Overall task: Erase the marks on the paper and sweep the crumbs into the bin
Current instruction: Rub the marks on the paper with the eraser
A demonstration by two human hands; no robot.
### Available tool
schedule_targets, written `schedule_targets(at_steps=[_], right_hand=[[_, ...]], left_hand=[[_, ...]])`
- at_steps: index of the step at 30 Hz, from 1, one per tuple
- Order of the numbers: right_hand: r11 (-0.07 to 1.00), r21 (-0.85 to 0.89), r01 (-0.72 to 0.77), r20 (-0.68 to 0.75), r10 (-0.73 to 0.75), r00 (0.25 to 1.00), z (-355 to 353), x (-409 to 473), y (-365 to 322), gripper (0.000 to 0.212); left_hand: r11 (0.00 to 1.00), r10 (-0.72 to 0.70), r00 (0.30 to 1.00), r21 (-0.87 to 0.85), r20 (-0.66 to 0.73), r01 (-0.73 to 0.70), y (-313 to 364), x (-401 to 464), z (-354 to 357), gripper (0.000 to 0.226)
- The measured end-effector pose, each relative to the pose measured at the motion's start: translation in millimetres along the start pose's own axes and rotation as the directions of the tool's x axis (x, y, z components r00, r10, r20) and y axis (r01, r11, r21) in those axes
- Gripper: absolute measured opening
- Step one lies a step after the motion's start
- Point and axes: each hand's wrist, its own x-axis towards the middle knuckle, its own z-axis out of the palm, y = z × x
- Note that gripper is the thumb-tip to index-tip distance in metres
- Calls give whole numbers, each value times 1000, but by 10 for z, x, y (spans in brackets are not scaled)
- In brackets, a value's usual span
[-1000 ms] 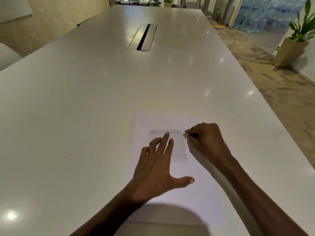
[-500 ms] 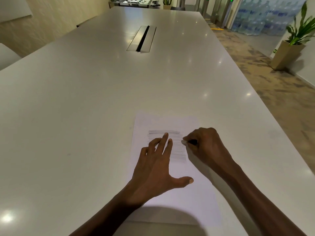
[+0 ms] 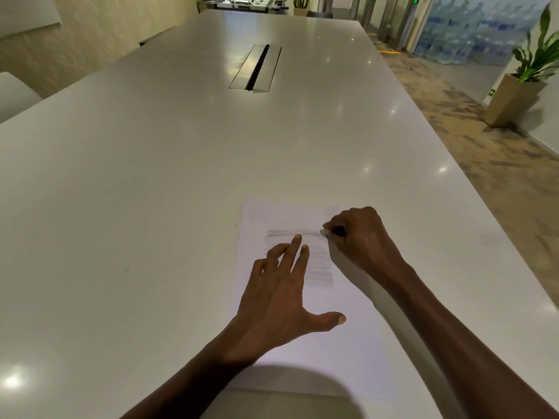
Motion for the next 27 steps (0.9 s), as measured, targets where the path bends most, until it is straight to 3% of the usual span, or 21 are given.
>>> schedule_targets(at_steps=[3,12,20,27], right_hand=[[1000,-6,-9,34,9,999,-15,-256,-150,19],[999,23,-25,-37,26,999,-65,-298,-92,6],[989,145,15,126,-33,991,-248,-25,189,11],[992,125,-2,130,-14,991,-194,40,200,13]], left_hand=[[1000,8,1000,-23,-7,-8,-9,4,8,123],[1000,2,1000,-3,3,-2,-12,4,8,123],[1000,-14,1000,-10,7,14,1,5,0,125],[1000,-29,999,-4,17,29,17,19,-31,118]])
